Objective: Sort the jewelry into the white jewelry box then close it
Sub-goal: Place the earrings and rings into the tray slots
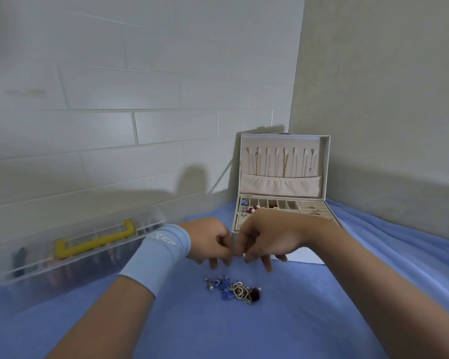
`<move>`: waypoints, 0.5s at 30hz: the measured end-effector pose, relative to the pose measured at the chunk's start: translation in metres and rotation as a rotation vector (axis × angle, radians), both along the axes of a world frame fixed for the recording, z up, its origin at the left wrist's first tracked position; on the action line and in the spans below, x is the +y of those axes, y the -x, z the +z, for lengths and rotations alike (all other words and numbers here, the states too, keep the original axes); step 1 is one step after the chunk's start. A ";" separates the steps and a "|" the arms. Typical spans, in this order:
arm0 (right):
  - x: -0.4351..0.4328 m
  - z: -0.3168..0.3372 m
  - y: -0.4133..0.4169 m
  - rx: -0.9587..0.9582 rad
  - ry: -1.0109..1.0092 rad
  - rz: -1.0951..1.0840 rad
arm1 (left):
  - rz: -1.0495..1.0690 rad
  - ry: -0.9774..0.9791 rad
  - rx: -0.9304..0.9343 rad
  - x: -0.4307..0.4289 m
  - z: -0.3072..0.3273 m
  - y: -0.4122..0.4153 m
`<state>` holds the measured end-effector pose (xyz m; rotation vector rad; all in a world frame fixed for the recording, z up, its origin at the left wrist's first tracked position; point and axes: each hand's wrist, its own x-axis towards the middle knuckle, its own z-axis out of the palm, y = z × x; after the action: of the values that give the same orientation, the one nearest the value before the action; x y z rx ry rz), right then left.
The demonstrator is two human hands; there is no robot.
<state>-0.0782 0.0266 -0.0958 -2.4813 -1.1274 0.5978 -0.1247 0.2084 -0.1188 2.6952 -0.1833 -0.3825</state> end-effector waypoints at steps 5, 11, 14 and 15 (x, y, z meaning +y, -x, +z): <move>-0.011 0.012 -0.005 0.086 -0.161 -0.061 | 0.051 0.207 -0.138 0.008 0.005 0.002; -0.025 0.018 -0.026 0.055 -0.483 -0.189 | 0.166 0.586 -0.382 -0.003 0.016 -0.002; -0.027 0.016 -0.031 0.029 -0.613 -0.204 | 0.226 0.769 -0.423 -0.016 0.022 -0.013; -0.028 0.015 -0.032 0.029 -0.665 -0.207 | 0.237 0.800 -0.425 -0.020 0.024 -0.017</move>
<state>-0.0458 -0.0014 -0.0803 -1.9629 -0.8582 0.1552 -0.1073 0.1885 -0.0951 1.9327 -0.1014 0.2934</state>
